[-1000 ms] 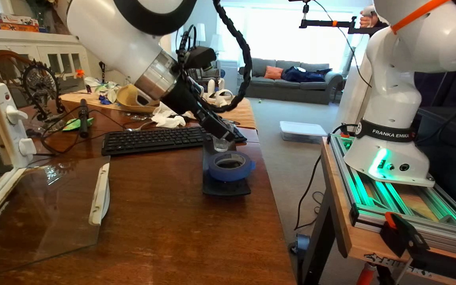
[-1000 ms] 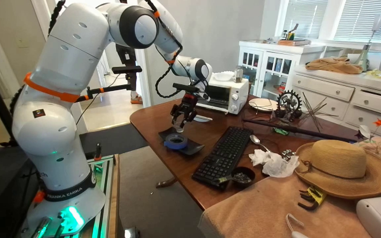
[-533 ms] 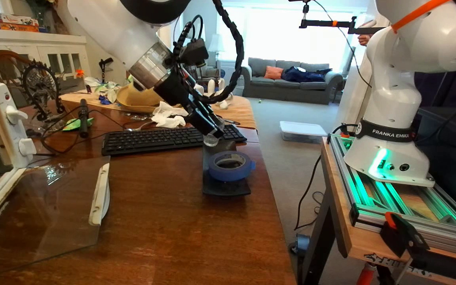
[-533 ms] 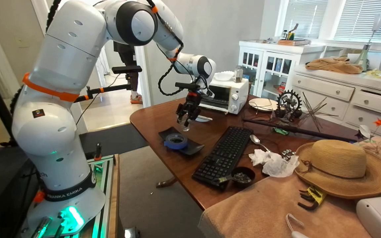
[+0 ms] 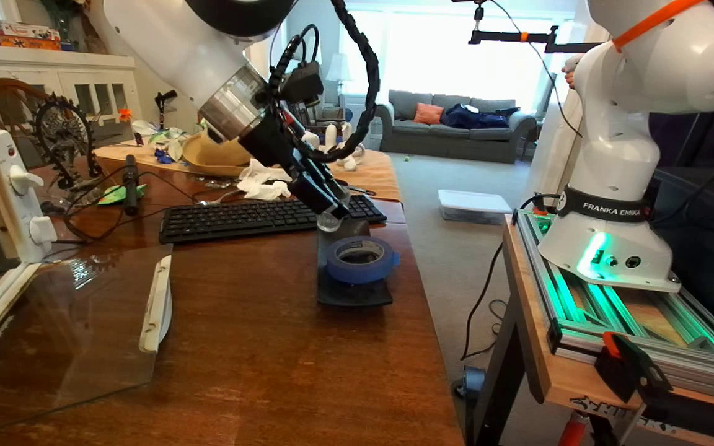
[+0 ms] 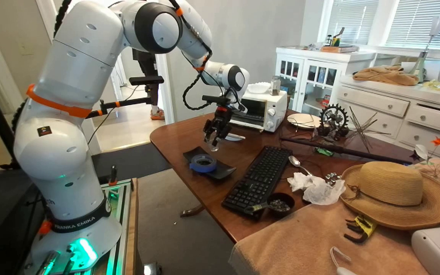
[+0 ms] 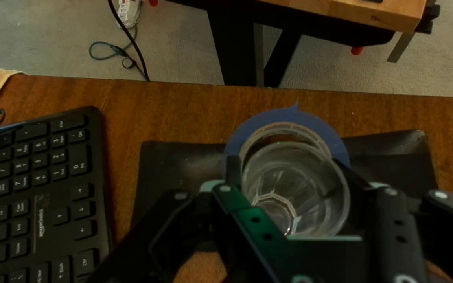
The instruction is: Move the black measuring cup to the right then pick up the glass cup and set it down on the desk.
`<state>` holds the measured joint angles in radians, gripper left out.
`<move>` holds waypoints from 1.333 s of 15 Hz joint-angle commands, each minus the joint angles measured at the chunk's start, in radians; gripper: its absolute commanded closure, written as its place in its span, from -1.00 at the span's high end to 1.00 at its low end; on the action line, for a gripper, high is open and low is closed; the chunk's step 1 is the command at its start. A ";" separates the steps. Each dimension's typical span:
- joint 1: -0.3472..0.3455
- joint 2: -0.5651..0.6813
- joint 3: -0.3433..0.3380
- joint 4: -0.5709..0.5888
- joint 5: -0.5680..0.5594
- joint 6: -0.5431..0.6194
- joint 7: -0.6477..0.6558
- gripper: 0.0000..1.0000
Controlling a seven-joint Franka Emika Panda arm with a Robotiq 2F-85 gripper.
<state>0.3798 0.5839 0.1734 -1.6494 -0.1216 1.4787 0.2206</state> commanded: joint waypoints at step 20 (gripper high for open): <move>-0.033 0.119 -0.050 0.031 0.084 0.538 0.184 -0.40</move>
<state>0.3611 0.6861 0.1206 -1.6193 -0.0702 1.9489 0.4375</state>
